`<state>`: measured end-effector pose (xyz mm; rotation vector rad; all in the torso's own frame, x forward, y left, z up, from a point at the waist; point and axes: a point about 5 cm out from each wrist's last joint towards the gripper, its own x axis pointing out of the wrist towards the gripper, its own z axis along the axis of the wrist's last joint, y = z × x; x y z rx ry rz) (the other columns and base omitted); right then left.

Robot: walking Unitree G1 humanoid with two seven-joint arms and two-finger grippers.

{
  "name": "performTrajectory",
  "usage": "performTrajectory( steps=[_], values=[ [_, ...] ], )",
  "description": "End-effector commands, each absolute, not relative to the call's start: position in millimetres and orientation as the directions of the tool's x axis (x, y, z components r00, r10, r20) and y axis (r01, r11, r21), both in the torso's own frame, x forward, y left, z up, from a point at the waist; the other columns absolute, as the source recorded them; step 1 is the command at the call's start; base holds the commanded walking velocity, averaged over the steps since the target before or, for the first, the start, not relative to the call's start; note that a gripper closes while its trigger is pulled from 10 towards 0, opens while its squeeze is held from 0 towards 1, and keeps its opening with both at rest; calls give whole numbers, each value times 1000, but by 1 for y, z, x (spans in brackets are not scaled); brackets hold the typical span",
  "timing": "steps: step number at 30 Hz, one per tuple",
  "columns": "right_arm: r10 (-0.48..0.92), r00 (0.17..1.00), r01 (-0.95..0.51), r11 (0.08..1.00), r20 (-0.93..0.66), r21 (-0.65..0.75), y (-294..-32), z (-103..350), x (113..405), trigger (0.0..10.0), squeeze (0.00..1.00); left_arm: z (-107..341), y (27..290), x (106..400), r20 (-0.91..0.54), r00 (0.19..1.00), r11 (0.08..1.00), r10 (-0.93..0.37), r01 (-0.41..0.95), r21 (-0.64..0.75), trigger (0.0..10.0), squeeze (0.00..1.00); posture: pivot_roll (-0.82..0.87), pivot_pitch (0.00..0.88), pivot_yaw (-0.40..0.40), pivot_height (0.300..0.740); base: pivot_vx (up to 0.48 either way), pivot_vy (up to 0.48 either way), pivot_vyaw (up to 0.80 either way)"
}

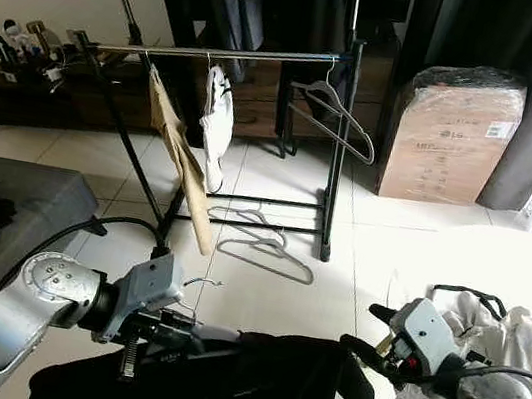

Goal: Hang hanger

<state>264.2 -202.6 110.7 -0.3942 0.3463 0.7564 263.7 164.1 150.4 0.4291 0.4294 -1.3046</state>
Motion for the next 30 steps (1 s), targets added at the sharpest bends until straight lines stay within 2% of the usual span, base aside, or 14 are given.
performTrajectory(
  steps=[1,2,3,4,8,10,14,15,16,17,18,22,30],
  values=[
    [615,669,-728,654,-417,-204,-196,114,261,10000,459,155,164,272,-491,288,265,-822,957,116,0,0,-185,114,144,740,0,0,0],
    [614,676,-722,661,-407,-202,-193,116,260,10000,635,154,162,276,-468,323,297,-823,946,130,0,0,-185,114,144,740,0,0,0],
    [609,686,-712,675,-398,-193,-191,117,261,10000,1000,152,158,279,-442,356,333,-824,934,132,0,0,-186,115,143,740,0,0,0],
    [611,687,-710,679,-393,-185,-186,117,260,10000,1000,150,152,281,-412,380,363,-828,924,122,0,0,-189,117,142,740,0,0,0],
    [616,686,-714,674,-388,-192,-182,118,257,10000,1000,148,148,281,-397,398,382,-827,916,123,0,0,-190,118,141,740,0,0,0],
    [537,759,-630,750,-370,-203,-175,121,260,10000,1000,142,135,280,-381,432,419,-817,900,121,0,0,-191,122,139,740,0,0,0],
    [472,806,-563,797,-357,-218,-172,123,262,10000,988,141,125,282,-339,480,476,-809,873,102,0,0,-191,122,139,740,0,0,0],
    [390,848,-479,853,-358,-207,-172,121,265,10000,929,142,117,285,-295,524,527,-799,846,75,0,0,-195,122,138,740,0,0,0],
    [354,866,-439,876,-352,-200,-170,121,267,10000,812,143,113,287,-269,554,558,-788,827,69,0,0,-197,120,137,740,0,0,0],
    [332,883,-408,893,-331,-192,-167,121,268,10000,361,144,109,290,-244,586,592,-773,804,54,0,0,-199,120,136,740,0,0,0],
    [324,897,-384,908,-301,-168,-161,122,270,10000,0,145,105,291,-218,606,613,-765,789,41,0,0,-200,119,136,740,0,0,0],
    [291,912,-342,929,-290,-142,-144,119,271,10000,0,149,95,294,-164,650,660,-742,752,-2,0,0,-192,115,136,740,0,0,0],
    [203,902,-275,951,-381,-144,-140,108,269,10000,0,151,92,296,-168,665,679,-728,733,-41,0,0,-191,115,142,740,0,0,0]
  ],
)
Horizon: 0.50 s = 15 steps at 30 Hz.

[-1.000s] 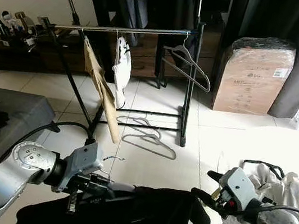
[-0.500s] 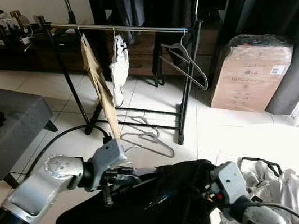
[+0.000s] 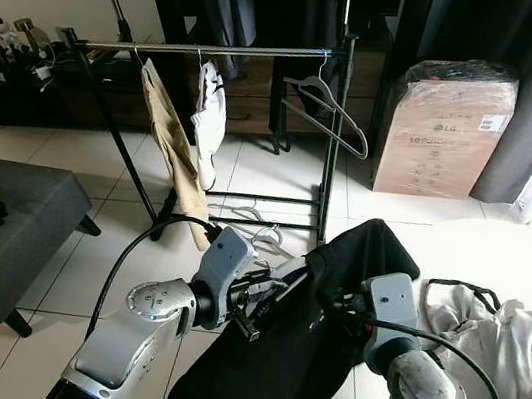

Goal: Hang hanger

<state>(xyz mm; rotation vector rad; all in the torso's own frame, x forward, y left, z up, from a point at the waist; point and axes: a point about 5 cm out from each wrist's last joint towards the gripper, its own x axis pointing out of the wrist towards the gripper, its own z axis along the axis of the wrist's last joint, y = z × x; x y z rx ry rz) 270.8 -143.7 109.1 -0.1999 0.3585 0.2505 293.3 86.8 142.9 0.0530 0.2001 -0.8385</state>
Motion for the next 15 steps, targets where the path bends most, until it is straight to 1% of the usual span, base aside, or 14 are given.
performTrajectory(
  steps=[1,3,9,15],
  values=[
    [173,907,-240,961,-384,-135,-141,107,269,10000,0,151,91,296,-169,665,680,-728,732,-50,0,0,-190,113,143,740,0,0,0],
    [158,911,-223,966,-381,-134,-140,107,270,10000,0,152,90,296,-170,656,672,-735,738,-59,0,0,-192,113,145,740,0,0,0],
    [151,923,-207,970,-355,-126,-132,113,277,10000,0,154,80,289,-170,591,610,-788,788,-82,0,0,-190,107,150,740,0,0,0],
    [169,915,-220,970,-366,-102,-125,112,278,10000,0,159,76,286,-159,563,580,-811,809,-94,0,0,-188,100,153,740,0,0,0]
  ],
)
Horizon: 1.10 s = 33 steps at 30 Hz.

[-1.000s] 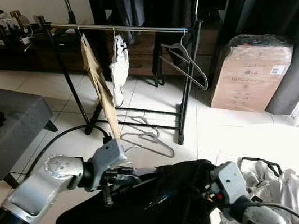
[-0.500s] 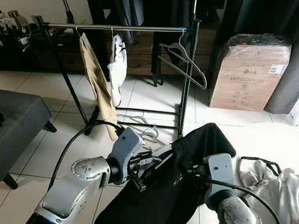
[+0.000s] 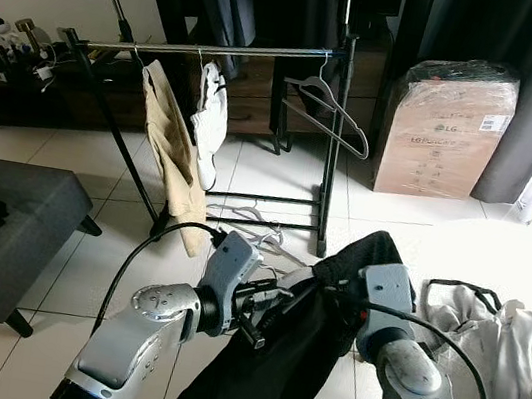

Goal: Hang hanger

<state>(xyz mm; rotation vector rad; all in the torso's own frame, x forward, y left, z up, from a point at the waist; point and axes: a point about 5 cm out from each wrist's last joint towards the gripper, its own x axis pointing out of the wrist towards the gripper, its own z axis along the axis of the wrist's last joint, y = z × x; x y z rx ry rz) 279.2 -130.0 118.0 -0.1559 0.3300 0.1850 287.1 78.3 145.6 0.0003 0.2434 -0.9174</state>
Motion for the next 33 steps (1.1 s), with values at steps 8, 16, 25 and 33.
performTrajectory(
  steps=[8,16,25,33],
  values=[
    [146,887,-234,960,-439,-152,-131,105,273,10000,0,161,76,289,-160,562,580,-811,810,-91,0,0,-193,105,160,740,0,0,0],
    [128,882,-230,957,-453,-177,-133,103,275,10000,0,164,75,291,-158,554,571,-817,815,-95,0,0,-195,108,167,740,0,0,0],
    [56,915,-150,966,-399,-210,-133,107,289,10000,0,166,72,291,-150,545,561,-825,822,-98,0,0,-190,111,173,740,0,0,0],
    [-96,933,-5,960,-347,-281,-147,108,297,10000,0,167,71,291,-150,544,560,-826,823,-101,0,0,-185,114,174,740,0,0,0]
  ],
)
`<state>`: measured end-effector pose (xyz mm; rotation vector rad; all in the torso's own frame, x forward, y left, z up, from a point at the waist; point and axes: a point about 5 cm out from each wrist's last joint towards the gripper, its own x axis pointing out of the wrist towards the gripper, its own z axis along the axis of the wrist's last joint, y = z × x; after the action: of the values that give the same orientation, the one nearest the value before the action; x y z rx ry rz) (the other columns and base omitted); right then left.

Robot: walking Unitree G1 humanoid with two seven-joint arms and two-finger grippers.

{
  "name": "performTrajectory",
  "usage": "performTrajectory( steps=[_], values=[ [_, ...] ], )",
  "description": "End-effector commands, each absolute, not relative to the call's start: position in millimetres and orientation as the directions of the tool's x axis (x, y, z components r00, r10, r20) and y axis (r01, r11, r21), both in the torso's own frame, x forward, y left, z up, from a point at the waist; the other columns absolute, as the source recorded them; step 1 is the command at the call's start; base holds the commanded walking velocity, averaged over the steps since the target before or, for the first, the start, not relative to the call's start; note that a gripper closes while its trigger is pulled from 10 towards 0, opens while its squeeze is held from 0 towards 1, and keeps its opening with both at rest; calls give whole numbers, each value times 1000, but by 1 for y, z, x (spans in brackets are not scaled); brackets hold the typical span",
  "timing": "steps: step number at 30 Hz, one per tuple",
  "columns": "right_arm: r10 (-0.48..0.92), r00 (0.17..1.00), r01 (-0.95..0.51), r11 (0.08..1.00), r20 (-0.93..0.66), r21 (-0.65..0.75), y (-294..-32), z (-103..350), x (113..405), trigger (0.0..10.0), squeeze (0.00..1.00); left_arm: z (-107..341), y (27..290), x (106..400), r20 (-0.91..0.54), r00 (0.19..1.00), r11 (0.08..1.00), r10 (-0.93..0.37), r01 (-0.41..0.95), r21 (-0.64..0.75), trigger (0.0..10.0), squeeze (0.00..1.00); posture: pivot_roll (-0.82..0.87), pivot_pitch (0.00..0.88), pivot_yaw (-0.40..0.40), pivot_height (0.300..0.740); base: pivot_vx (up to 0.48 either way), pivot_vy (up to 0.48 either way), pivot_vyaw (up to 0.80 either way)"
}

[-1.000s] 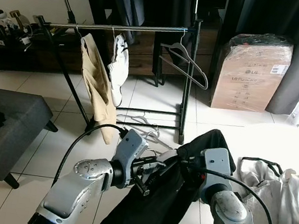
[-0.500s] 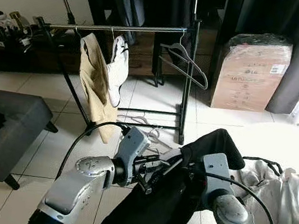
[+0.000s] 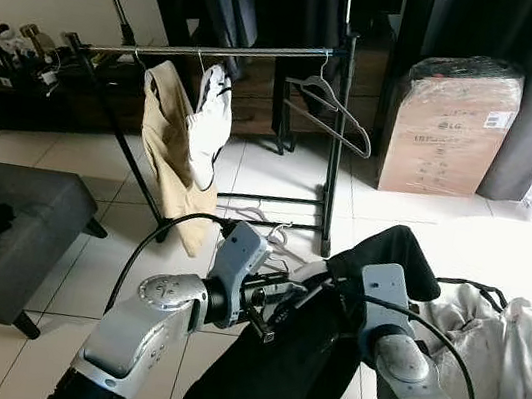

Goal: Hang hanger

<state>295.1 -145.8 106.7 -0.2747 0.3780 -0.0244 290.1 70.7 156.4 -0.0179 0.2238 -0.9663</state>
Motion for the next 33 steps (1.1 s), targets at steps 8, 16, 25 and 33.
performTrajectory(
  steps=[8,16,25,33],
  values=[
    [-294,918,196,920,-266,-340,-172,113,301,10000,0,165,68,287,-160,519,538,-839,835,-116,0,0,-185,116,174,740,0,0,0],
    [-370,916,304,892,-155,-334,-182,127,312,10000,0,160,63,268,-202,374,405,-905,903,-143,0,0,-183,116,176,740,0,0,0],
    [-68,983,26,971,-170,-237,-140,129,315,10000,0,157,63,262,-234,333,370,-913,919,-139,0,0,-183,118,176,740,0,0,0],
    [-224,942,146,944,-250,-296,-168,114,306,10000,0,156,69,271,-255,393,431,-884,895,-114,0,0,-187,117,174,740,0,0,0]
  ],
)
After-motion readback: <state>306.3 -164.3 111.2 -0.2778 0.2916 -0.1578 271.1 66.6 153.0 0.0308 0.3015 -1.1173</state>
